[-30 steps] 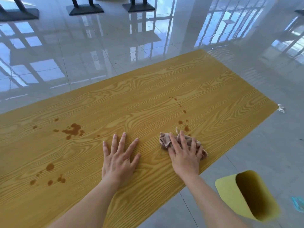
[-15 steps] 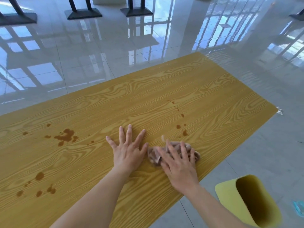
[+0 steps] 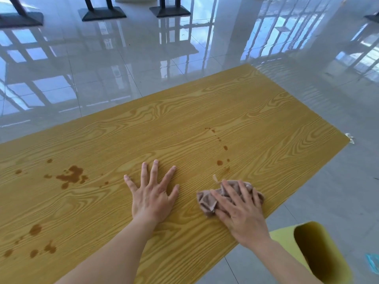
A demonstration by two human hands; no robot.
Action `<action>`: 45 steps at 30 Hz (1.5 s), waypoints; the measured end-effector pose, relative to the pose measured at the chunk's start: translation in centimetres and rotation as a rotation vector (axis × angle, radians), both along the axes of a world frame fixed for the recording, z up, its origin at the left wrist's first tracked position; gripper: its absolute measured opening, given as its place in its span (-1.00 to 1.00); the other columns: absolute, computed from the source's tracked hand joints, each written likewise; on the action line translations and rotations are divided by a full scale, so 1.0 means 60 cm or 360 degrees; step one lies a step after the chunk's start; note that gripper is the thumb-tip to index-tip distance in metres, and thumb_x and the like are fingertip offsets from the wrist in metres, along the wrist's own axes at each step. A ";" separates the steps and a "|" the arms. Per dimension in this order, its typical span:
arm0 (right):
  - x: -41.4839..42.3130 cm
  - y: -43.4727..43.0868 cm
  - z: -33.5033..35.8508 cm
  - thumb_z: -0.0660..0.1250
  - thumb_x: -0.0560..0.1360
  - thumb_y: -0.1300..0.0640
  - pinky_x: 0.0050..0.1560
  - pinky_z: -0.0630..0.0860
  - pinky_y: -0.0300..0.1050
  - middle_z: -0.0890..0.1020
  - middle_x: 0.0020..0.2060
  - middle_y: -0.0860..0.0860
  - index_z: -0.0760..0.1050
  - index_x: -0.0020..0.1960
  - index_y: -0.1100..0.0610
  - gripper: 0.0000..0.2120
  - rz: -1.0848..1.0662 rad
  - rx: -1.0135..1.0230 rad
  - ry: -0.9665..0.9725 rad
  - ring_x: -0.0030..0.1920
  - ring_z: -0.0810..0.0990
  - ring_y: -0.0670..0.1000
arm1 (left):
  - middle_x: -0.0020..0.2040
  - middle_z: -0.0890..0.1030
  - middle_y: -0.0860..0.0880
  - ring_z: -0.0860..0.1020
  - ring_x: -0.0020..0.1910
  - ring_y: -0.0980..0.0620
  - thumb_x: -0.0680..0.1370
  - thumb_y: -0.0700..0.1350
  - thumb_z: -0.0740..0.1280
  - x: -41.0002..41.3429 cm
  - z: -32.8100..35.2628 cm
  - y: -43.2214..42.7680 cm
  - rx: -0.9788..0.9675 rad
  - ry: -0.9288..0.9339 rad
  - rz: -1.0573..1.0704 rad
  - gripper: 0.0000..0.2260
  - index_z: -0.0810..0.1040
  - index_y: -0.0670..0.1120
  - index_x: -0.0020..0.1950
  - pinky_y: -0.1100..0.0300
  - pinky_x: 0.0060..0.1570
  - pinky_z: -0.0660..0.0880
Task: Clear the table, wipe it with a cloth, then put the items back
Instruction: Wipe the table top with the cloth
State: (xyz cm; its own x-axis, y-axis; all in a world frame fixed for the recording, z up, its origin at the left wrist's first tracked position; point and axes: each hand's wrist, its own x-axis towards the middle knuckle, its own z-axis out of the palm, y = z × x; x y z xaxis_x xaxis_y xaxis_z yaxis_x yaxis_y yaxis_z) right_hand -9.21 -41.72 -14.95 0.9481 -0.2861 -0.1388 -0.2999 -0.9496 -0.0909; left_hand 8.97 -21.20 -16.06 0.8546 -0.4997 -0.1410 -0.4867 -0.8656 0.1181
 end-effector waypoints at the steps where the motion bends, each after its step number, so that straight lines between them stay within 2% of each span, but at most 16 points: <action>1: 0.008 -0.026 -0.003 -0.16 0.57 -0.38 0.45 -0.02 0.37 0.01 0.57 -0.17 -0.09 0.49 -0.42 -0.51 -0.0116 -0.0036 -0.0005 0.56 -0.04 0.20 | 0.61 -0.17 0.02 -0.29 0.55 -0.12 0.53 0.42 -0.24 0.000 0.000 0.000 -0.0002 -0.0005 0.0000 -0.46 -0.21 0.39 0.50 -0.47 0.34 -0.26; 5: 0.096 -0.076 -0.005 -0.26 0.53 -0.40 0.46 -0.19 0.37 -0.19 0.57 -0.15 -0.31 0.44 -0.46 -0.50 -0.0708 0.0096 0.0079 0.55 -0.24 0.21 | 0.62 -0.15 0.02 -0.27 0.56 -0.11 0.53 0.41 -0.22 0.002 -0.001 -0.002 -0.0014 -0.0013 0.0010 -0.47 -0.18 0.40 0.51 -0.47 0.35 -0.26; 7: 0.106 -0.044 -0.003 -0.23 0.55 -0.38 0.45 -0.19 0.39 -0.19 0.57 -0.15 -0.30 0.45 -0.43 -0.50 -0.0597 0.0107 0.0083 0.54 -0.23 0.24 | 0.62 -0.13 0.02 -0.26 0.56 -0.11 0.53 0.42 -0.22 0.001 0.000 -0.001 -0.0019 -0.0022 0.0011 -0.47 -0.16 0.40 0.51 -0.46 0.35 -0.25; 11: 0.045 -0.016 -0.001 -0.17 0.58 -0.37 0.46 -0.08 0.38 -0.08 0.58 -0.16 -0.17 0.49 -0.41 -0.50 -0.0059 -0.0033 0.0002 0.56 -0.10 0.23 | 0.62 -0.14 0.03 -0.27 0.56 -0.09 0.53 0.42 -0.21 0.001 0.003 -0.002 -0.0020 -0.0011 0.0024 -0.47 -0.17 0.41 0.50 -0.45 0.36 -0.26; 13: 0.061 -0.062 -0.007 -0.23 0.55 -0.40 0.47 -0.13 0.36 -0.13 0.57 -0.17 -0.24 0.46 -0.46 -0.51 -0.0182 -0.0052 0.0049 0.56 -0.16 0.20 | 0.61 -0.16 0.04 -0.28 0.56 -0.09 0.53 0.42 -0.21 0.001 0.002 -0.002 -0.0005 -0.0010 0.0022 -0.47 -0.18 0.41 0.50 -0.44 0.36 -0.27; 15: 0.110 -0.098 -0.011 -0.27 0.53 -0.41 0.46 -0.19 0.37 -0.19 0.57 -0.16 -0.30 0.43 -0.47 -0.51 -0.0528 0.0046 0.0087 0.55 -0.23 0.20 | 0.61 -0.15 0.04 -0.28 0.56 -0.09 0.53 0.42 -0.21 0.001 0.001 -0.001 -0.0012 -0.0013 0.0024 -0.47 -0.18 0.41 0.50 -0.45 0.36 -0.26; 17: 0.156 -0.102 -0.004 -0.28 0.52 -0.41 0.44 -0.20 0.40 -0.19 0.57 -0.14 -0.31 0.44 -0.45 -0.49 -0.0694 0.0115 0.0123 0.54 -0.26 0.23 | 0.62 -0.14 0.04 -0.27 0.56 -0.08 0.53 0.42 -0.21 0.002 0.001 -0.001 -0.0020 -0.0011 0.0034 -0.47 -0.17 0.42 0.50 -0.44 0.37 -0.26; 18: 0.162 -0.087 -0.001 -0.27 0.53 -0.39 0.43 -0.20 0.41 -0.19 0.57 -0.13 -0.31 0.45 -0.43 -0.49 -0.0647 0.0127 0.0120 0.54 -0.26 0.25 | 0.62 -0.13 0.04 -0.27 0.56 -0.08 0.53 0.42 -0.21 0.002 0.001 -0.001 -0.0015 -0.0008 0.0029 -0.47 -0.16 0.42 0.50 -0.44 0.37 -0.26; 22: 0.080 0.001 -0.003 -0.14 0.59 -0.35 0.46 -0.13 0.39 -0.13 0.58 -0.13 -0.22 0.49 -0.40 -0.49 -0.0042 -0.0001 0.0010 0.55 -0.18 0.25 | 0.62 -0.14 0.05 -0.27 0.56 -0.08 0.53 0.42 -0.22 0.001 0.004 -0.001 -0.0008 -0.0011 0.0035 -0.47 -0.17 0.42 0.50 -0.43 0.37 -0.26; 24: 0.069 -0.024 -0.003 -0.13 0.59 -0.37 0.47 -0.10 0.36 -0.12 0.58 -0.15 -0.18 0.48 -0.42 -0.50 -0.0009 -0.0023 0.0025 0.56 -0.15 0.21 | 0.61 -0.15 0.06 -0.28 0.56 -0.07 0.53 0.42 -0.22 0.000 0.003 0.000 -0.0010 -0.0010 0.0033 -0.47 -0.17 0.42 0.50 -0.43 0.38 -0.26; 29: 0.187 -0.110 -0.003 -0.23 0.55 -0.38 0.43 -0.20 0.41 -0.19 0.58 -0.13 -0.29 0.44 -0.45 -0.51 -0.0666 0.0140 0.0103 0.54 -0.25 0.24 | 0.61 -0.13 0.06 -0.27 0.56 -0.06 0.52 0.43 -0.21 0.002 0.005 -0.002 -0.0025 -0.0003 0.0043 -0.47 -0.15 0.42 0.50 -0.42 0.38 -0.26; 31: 0.193 -0.078 0.000 -0.23 0.56 -0.36 0.42 -0.21 0.42 -0.20 0.57 -0.13 -0.30 0.45 -0.43 -0.51 -0.0518 0.0118 0.0098 0.53 -0.26 0.27 | 0.61 -0.12 0.06 -0.27 0.56 -0.06 0.52 0.43 -0.21 0.001 0.006 -0.001 -0.0020 -0.0005 0.0041 -0.47 -0.14 0.42 0.50 -0.42 0.38 -0.25; 35: 0.083 -0.031 0.001 -0.16 0.59 -0.35 0.46 -0.19 0.36 -0.16 0.57 -0.18 -0.22 0.47 -0.43 -0.51 0.0128 0.0028 0.0034 0.55 -0.24 0.20 | 0.59 -0.06 0.05 -0.22 0.56 -0.06 0.53 0.42 -0.16 0.006 0.008 -0.009 -0.0013 0.0039 0.0061 -0.47 -0.06 0.40 0.50 -0.45 0.37 -0.26; 38: 0.083 -0.107 -0.002 -0.21 0.56 -0.38 0.48 -0.18 0.31 -0.21 0.56 -0.19 -0.27 0.43 -0.48 -0.53 -0.0166 -0.0022 0.0075 0.56 -0.24 0.14 | 0.48 0.07 0.02 -0.06 0.52 -0.09 0.54 0.38 -0.10 0.027 0.019 -0.040 -0.0082 0.0095 0.0177 -0.52 0.09 0.35 0.45 -0.54 0.32 -0.16; 42: 0.187 -0.177 -0.010 -0.26 0.53 -0.40 0.45 -0.21 0.38 -0.21 0.57 -0.13 -0.30 0.42 -0.47 -0.51 -0.0728 0.0107 0.0135 0.54 -0.27 0.21 | 0.60 -0.16 0.00 -0.27 0.56 -0.08 0.55 0.38 -0.23 0.031 0.010 -0.060 0.0016 0.0038 0.0194 -0.48 -0.19 0.37 0.51 -0.53 0.28 -0.28; 45: 0.225 -0.147 -0.005 -0.26 0.54 -0.38 0.44 -0.20 0.40 -0.20 0.57 -0.13 -0.30 0.45 -0.43 -0.50 -0.0606 0.0123 0.0135 0.54 -0.26 0.25 | 0.61 -0.16 0.00 -0.28 0.56 -0.08 0.54 0.38 -0.25 0.031 0.009 -0.059 0.0030 0.0023 0.0192 -0.47 -0.22 0.37 0.51 -0.53 0.28 -0.27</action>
State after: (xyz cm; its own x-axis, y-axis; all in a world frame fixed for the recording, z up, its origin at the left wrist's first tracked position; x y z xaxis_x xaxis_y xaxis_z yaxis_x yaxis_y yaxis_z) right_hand 4.28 -50.52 -15.27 0.7604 -0.6007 -0.2470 -0.6388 -0.7603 -0.1175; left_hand 10.83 -24.74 -15.50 0.9061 -0.3907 -0.1622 -0.3774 -0.9198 0.1075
